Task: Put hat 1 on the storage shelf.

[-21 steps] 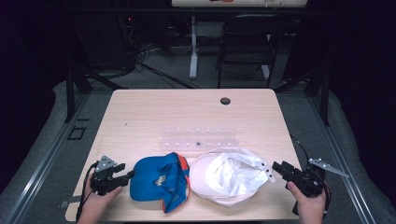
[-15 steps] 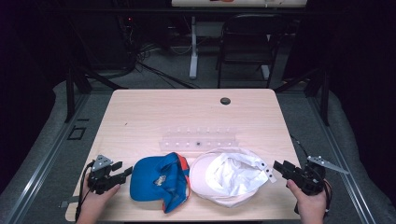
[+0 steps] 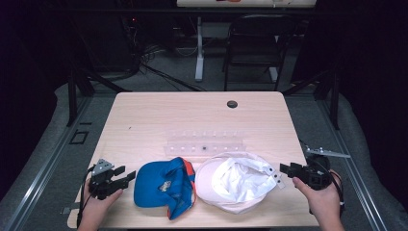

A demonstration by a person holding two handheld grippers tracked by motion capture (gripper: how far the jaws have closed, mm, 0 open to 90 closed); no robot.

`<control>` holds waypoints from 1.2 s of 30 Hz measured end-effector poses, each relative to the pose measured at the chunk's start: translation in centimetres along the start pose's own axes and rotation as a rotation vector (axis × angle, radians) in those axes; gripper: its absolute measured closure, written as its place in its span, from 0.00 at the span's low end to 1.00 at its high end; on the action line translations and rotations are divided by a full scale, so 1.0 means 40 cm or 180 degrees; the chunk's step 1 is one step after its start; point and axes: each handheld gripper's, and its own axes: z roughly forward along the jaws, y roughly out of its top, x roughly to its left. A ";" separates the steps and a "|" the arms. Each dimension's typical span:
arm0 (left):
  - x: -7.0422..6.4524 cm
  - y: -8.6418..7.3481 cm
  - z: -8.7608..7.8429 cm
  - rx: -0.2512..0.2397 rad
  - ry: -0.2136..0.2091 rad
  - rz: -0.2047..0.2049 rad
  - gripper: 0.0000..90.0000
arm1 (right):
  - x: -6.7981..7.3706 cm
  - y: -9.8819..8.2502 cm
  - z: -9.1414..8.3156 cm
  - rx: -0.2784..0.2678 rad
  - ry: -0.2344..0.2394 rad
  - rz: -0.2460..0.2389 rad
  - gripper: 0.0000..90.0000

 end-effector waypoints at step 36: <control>-0.010 -0.006 0.004 0.0123 0.0018 0.0107 0.53 | 0.022 0.034 0.095 0.1161 0.0205 0.0375 0.60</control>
